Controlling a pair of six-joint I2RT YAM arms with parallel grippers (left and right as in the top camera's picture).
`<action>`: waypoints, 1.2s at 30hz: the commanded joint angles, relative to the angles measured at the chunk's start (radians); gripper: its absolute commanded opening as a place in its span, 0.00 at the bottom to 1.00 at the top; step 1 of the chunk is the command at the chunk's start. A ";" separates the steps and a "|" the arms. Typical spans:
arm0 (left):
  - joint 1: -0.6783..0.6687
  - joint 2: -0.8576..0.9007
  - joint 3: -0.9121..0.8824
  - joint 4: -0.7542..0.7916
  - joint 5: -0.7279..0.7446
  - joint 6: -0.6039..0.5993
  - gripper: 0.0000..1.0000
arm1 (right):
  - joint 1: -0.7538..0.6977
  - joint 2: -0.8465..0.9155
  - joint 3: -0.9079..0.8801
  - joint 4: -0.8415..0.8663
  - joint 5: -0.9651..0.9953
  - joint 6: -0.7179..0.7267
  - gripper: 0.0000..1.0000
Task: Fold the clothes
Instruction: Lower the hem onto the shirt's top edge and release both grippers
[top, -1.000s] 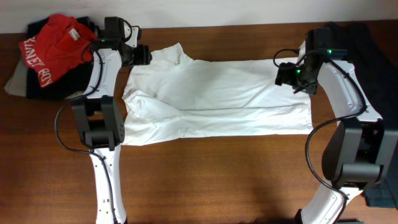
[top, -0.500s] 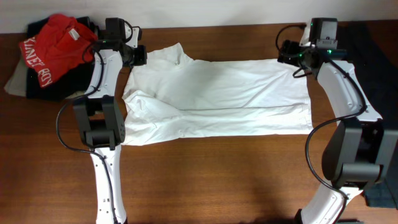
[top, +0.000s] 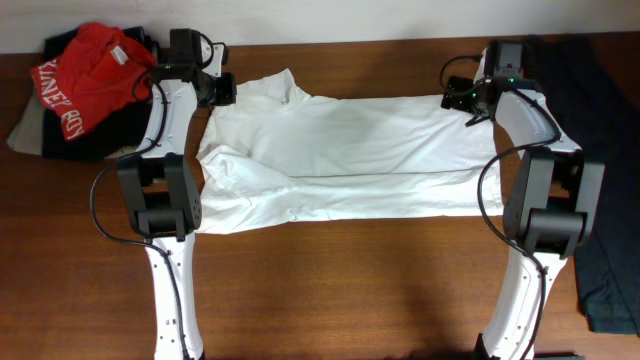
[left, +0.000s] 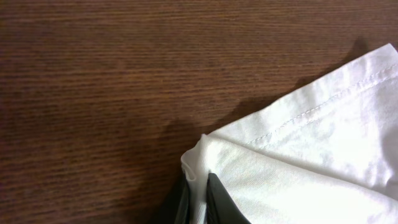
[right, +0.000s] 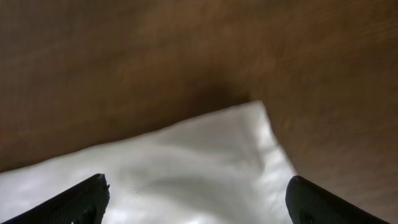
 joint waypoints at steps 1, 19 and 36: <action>0.000 0.039 0.001 -0.019 -0.001 0.008 0.10 | -0.003 0.009 0.051 0.040 0.054 -0.008 0.96; 0.000 0.039 -0.022 -0.022 -0.005 0.008 0.10 | -0.009 0.107 0.051 0.111 0.050 0.007 0.89; 0.000 0.039 -0.024 0.000 -0.045 0.008 0.10 | -0.010 0.116 0.051 0.079 0.143 0.060 0.49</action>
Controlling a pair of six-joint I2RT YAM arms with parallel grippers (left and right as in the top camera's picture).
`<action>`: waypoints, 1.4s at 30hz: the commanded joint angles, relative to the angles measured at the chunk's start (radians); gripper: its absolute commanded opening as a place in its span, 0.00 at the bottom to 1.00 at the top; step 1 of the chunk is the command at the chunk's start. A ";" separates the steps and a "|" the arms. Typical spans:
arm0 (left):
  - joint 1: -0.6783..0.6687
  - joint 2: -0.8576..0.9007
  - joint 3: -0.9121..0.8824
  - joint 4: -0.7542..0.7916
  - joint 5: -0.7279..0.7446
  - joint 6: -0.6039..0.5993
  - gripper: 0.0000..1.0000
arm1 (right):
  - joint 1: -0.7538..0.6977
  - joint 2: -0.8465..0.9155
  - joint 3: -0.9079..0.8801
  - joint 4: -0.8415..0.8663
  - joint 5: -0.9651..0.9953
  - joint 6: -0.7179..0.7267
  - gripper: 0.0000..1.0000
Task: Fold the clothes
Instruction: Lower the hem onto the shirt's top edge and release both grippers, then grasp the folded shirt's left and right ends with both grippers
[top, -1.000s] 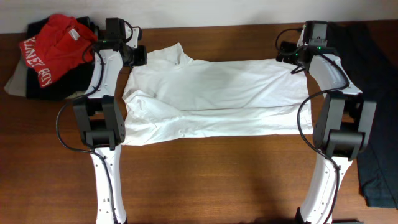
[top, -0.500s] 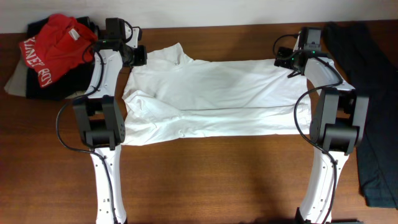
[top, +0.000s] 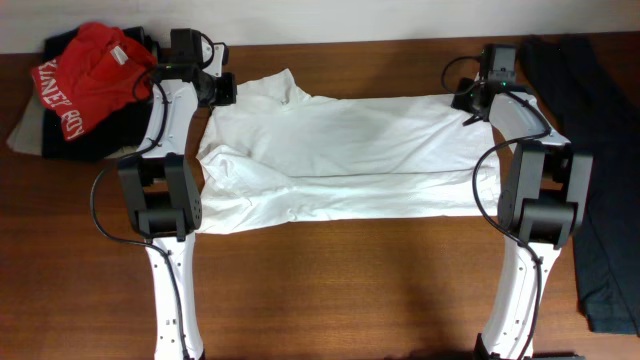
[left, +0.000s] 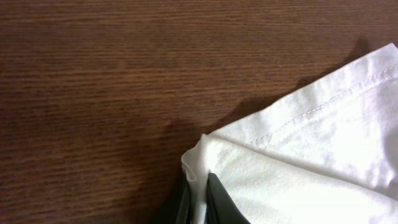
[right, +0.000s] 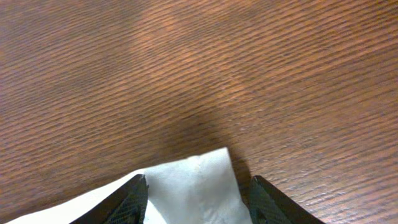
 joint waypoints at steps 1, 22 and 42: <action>0.001 0.039 -0.023 -0.002 -0.034 0.008 0.10 | -0.007 0.019 0.015 -0.013 0.035 0.016 0.46; 0.001 0.039 0.114 -0.133 -0.030 0.001 0.01 | -0.038 -0.024 0.016 -0.069 0.045 0.132 0.04; 0.008 0.039 0.514 -0.670 -0.031 0.005 0.01 | -0.073 -0.191 0.017 -0.259 0.019 0.166 0.04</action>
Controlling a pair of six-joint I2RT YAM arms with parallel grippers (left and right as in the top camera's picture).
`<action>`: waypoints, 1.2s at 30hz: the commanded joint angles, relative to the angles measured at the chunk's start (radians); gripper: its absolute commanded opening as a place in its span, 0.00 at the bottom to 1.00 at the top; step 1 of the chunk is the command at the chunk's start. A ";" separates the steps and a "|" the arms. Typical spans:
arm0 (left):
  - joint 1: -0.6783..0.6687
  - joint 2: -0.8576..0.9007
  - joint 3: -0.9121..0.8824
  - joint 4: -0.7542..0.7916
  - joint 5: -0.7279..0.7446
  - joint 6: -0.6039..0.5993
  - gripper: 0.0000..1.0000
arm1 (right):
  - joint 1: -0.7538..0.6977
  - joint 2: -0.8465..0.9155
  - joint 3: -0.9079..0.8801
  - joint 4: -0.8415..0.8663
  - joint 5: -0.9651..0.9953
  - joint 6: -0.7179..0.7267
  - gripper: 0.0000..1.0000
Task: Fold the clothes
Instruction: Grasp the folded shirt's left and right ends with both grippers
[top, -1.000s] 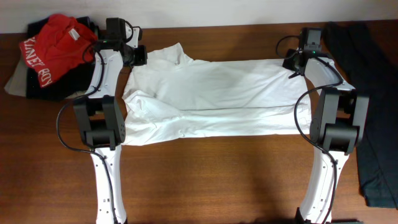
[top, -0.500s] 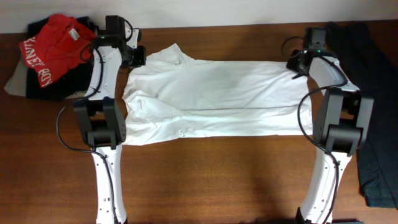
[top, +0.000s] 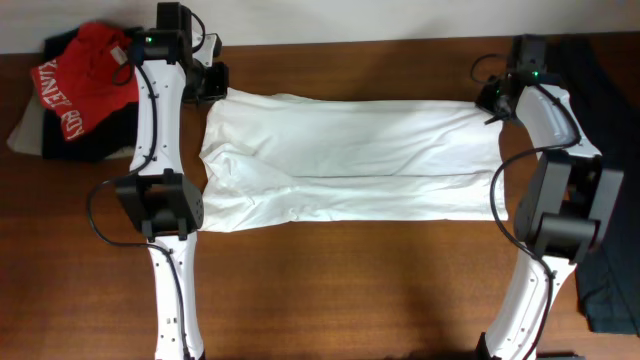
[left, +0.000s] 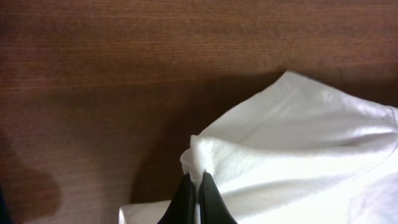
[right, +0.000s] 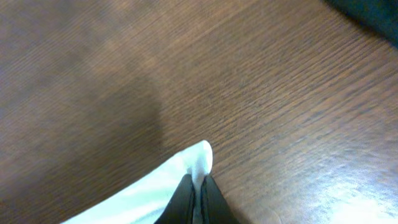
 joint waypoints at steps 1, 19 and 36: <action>0.011 0.009 0.058 -0.066 -0.012 0.005 0.01 | -0.010 -0.063 0.006 -0.013 0.013 0.010 0.04; 0.027 0.009 0.061 -0.295 -0.011 0.005 0.01 | -0.010 -0.187 0.006 -0.256 0.043 0.009 0.04; 0.018 -0.249 -0.332 -0.295 -0.031 0.005 0.01 | -0.010 -0.201 0.006 -0.438 0.013 0.006 0.04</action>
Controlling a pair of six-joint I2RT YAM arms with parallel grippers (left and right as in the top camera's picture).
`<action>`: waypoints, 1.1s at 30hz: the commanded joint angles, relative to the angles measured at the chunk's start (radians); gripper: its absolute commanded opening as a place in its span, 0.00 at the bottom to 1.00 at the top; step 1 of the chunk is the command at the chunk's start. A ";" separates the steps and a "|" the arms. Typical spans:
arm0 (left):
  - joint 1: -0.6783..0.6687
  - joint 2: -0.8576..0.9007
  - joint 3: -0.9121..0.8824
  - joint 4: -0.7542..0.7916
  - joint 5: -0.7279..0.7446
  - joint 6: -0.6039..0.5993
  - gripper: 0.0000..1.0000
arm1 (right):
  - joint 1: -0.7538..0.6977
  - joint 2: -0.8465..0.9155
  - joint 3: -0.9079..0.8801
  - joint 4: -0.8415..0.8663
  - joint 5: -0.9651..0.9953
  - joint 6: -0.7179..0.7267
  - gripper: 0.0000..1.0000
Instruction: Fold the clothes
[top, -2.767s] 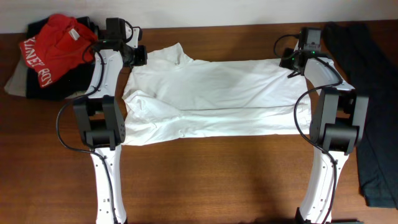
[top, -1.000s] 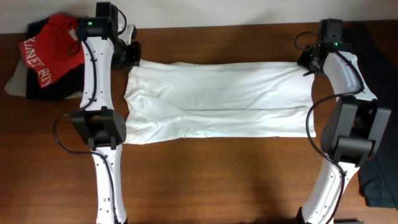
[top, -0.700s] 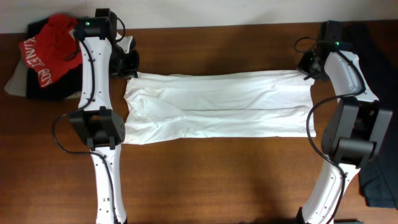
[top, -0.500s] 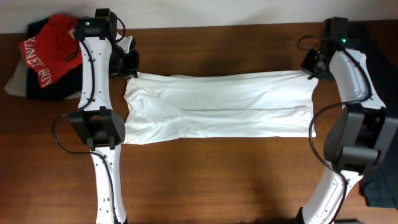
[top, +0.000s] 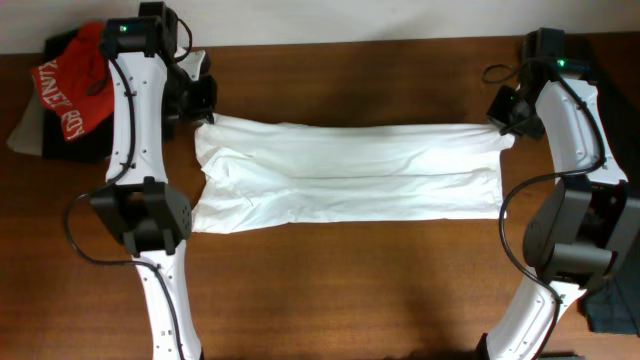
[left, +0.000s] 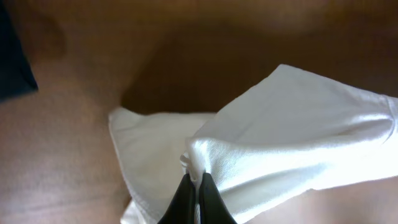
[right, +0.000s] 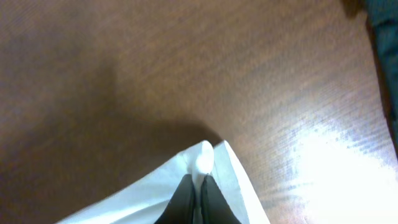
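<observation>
A white garment (top: 350, 170) lies stretched across the middle of the brown table, its far edge lifted and doubled toward the front. My left gripper (top: 203, 112) is shut on the garment's far-left corner (left: 199, 163), held above the lower layer. At the other end my right gripper (top: 503, 122) is shut on the far-right corner (right: 203, 163), also raised off the wood. In both wrist views the black fingertips (left: 194, 202) pinch a fold of white cloth.
A pile with a red shirt (top: 70, 75) on dark clothes sits at the far-left corner. Dark garments (top: 610, 70) lie along the right edge of the table, behind and beside the right arm. Bare wood (top: 350, 290) spans the front.
Both grippers have moved toward the front with their corners still held. The garment's far edge now lies further forward, and the cloth is narrower from back to front.
At first my left gripper was shut on the far-left corner and my right stood open over the far-right corner. Then the right fingers framed that corner. Then both were shut on corners, the cloth stretched flat. Now the far edge sits further forward.
</observation>
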 joint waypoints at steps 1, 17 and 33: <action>0.002 -0.006 -0.145 -0.002 -0.014 0.005 0.01 | -0.009 -0.024 0.006 -0.040 0.005 0.005 0.04; 0.001 -0.006 -0.402 -0.002 -0.061 0.005 0.01 | -0.009 -0.024 0.006 -0.200 0.005 -0.021 0.04; 0.000 -0.006 -0.509 -0.002 -0.132 0.004 0.01 | -0.009 -0.023 -0.006 -0.313 0.035 -0.074 0.05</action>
